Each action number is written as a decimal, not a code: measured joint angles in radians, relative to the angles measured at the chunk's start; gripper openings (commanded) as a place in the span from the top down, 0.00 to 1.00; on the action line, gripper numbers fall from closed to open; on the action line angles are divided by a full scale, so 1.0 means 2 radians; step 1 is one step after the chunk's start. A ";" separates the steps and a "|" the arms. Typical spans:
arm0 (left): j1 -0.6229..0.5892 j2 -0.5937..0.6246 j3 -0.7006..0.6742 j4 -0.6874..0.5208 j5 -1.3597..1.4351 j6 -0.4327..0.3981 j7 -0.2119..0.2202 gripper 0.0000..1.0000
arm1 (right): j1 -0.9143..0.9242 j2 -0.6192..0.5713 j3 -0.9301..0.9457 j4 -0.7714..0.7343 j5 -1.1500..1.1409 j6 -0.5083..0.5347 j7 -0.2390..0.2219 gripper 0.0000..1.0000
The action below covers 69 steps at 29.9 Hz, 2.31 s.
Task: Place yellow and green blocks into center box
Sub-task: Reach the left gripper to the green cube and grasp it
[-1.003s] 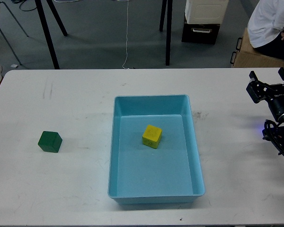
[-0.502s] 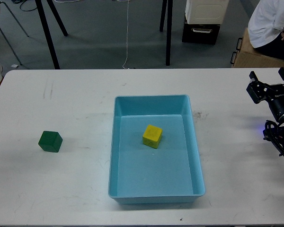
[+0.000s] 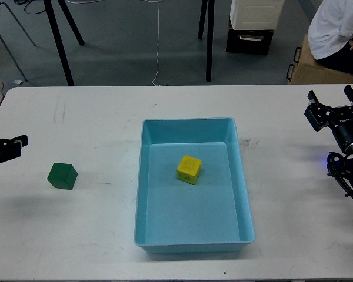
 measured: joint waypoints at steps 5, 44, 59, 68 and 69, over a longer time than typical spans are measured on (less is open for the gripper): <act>-0.022 -0.050 0.032 0.000 0.023 0.000 0.043 0.00 | 0.000 0.000 0.001 0.000 0.000 0.000 0.000 0.01; -0.023 -0.164 0.104 0.091 0.134 0.000 0.064 0.00 | -0.015 -0.014 0.001 0.013 -0.001 0.000 0.000 0.01; -0.032 -0.182 0.104 0.115 0.133 0.000 0.064 0.00 | -0.019 -0.018 0.001 0.014 -0.001 0.000 0.000 0.01; -0.032 -0.189 0.105 0.119 0.133 0.000 0.064 0.00 | -0.019 -0.018 0.001 0.014 -0.001 0.000 0.000 0.01; -0.032 -0.191 0.105 0.121 0.133 0.000 0.064 0.00 | -0.019 -0.018 0.001 0.014 -0.001 0.000 0.000 0.01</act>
